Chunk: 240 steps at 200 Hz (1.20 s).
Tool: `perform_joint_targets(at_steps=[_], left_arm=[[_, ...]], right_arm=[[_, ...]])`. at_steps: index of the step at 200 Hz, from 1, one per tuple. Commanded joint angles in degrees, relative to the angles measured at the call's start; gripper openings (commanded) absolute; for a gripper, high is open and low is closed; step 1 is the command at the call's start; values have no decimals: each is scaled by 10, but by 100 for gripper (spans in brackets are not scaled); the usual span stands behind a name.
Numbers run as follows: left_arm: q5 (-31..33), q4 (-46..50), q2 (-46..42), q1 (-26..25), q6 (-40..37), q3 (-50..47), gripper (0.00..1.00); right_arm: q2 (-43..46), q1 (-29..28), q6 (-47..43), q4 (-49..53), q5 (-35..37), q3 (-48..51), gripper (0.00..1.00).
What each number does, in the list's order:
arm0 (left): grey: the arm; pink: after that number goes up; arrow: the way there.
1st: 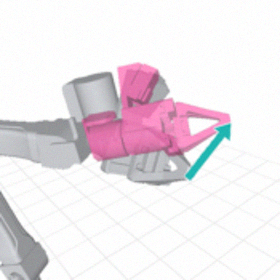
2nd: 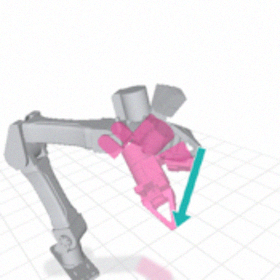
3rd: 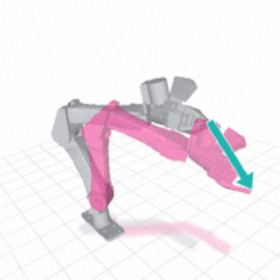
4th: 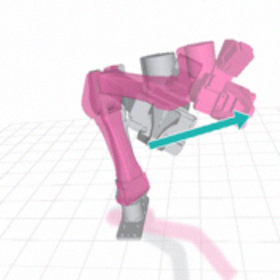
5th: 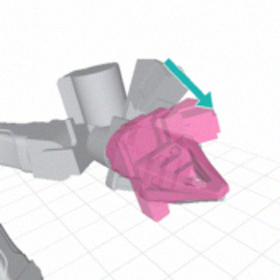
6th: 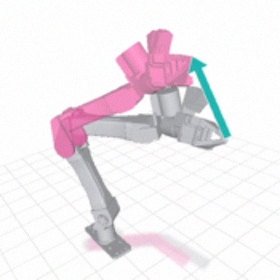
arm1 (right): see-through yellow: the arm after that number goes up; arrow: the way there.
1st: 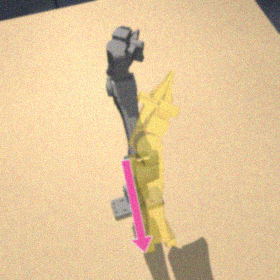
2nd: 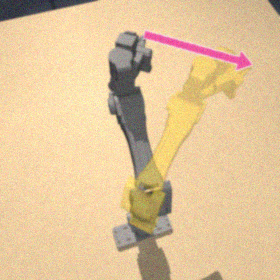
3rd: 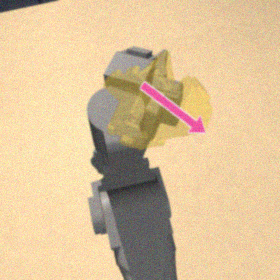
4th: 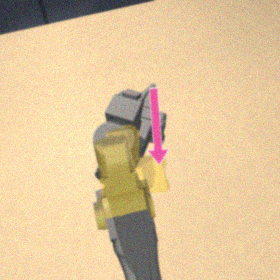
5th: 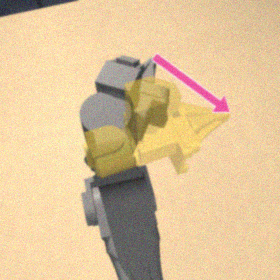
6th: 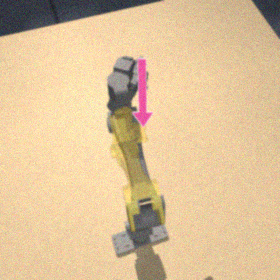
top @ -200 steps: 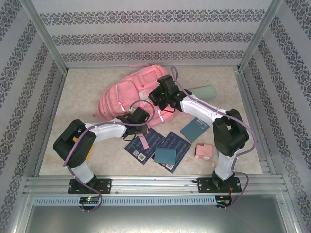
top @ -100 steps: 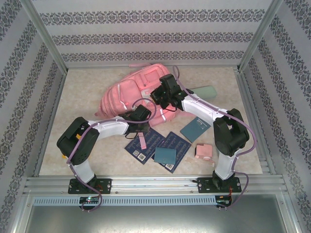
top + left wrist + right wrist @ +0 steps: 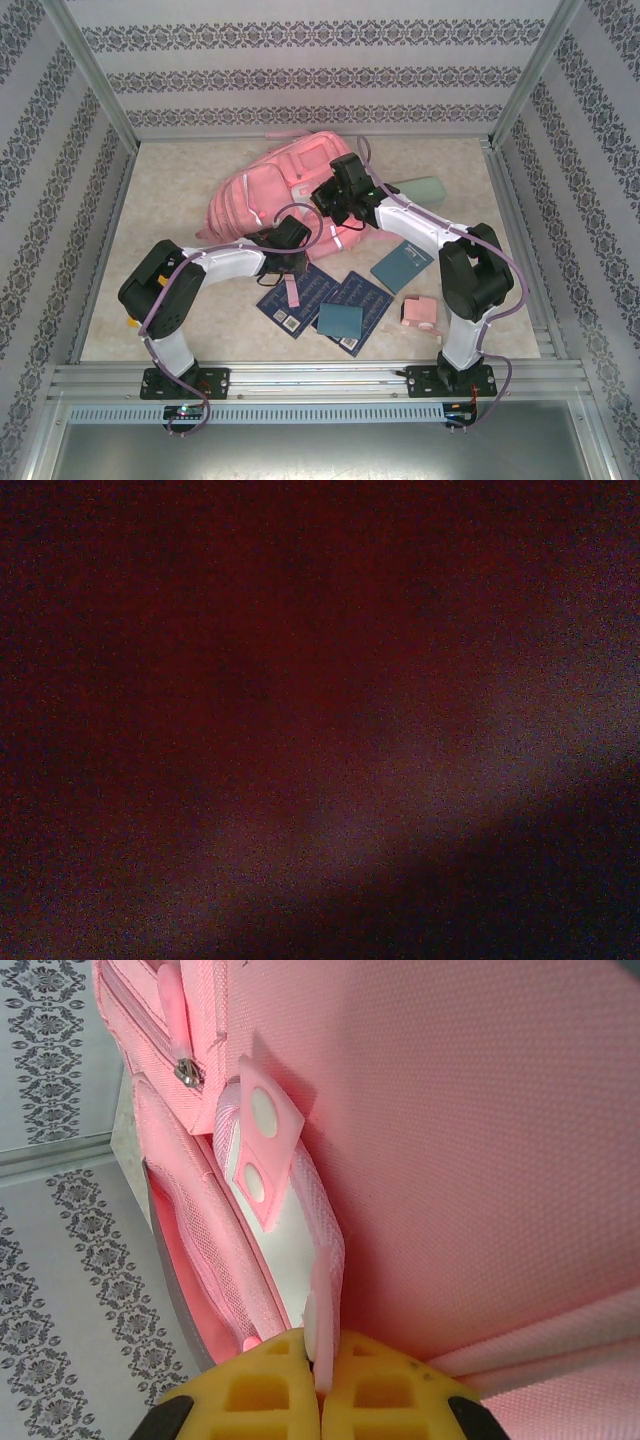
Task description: Pack the student bag
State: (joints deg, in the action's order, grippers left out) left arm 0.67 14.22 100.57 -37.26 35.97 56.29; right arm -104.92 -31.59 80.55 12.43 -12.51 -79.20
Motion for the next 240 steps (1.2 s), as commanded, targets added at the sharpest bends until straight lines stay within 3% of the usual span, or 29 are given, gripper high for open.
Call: perform_joint_targets(at_steps=[1, 49, 58, 78, 104, 137, 174, 212, 240], left_arm=[[-34, 76, 40, 7, -16, -6, 2], [-25, 95, 3, 7, -15, -2, 0], [-24, 96, -10, 8, -14, -2, 0], [-43, 94, -22, 10, -9, 0, 0], [-62, 91, -24, 10, -5, 11, 0], [-70, 109, -39, 11, -11, 32, 0], [-73, 131, -76, 11, -14, 49, 0], [-86, 143, -83, 11, -16, 54, 0], [-94, 143, -85, 11, -16, 56, 0]], right_arm=[[20, 12, -12, -24, -9, 1, 0], [22, 35, -52, -13, -12, 8, 2], [27, 42, -74, -1, -5, 8, 10], [39, 59, -116, 33, 10, 12, 44], [66, 78, -173, 75, 27, 20, 64], [125, 85, -214, 119, 56, 48, 65], [200, 61, -133, 74, 32, 171, 54], [207, 7, -29, -81, -1, 295, 59], [157, -13, -9, -161, -11, 308, 64]])
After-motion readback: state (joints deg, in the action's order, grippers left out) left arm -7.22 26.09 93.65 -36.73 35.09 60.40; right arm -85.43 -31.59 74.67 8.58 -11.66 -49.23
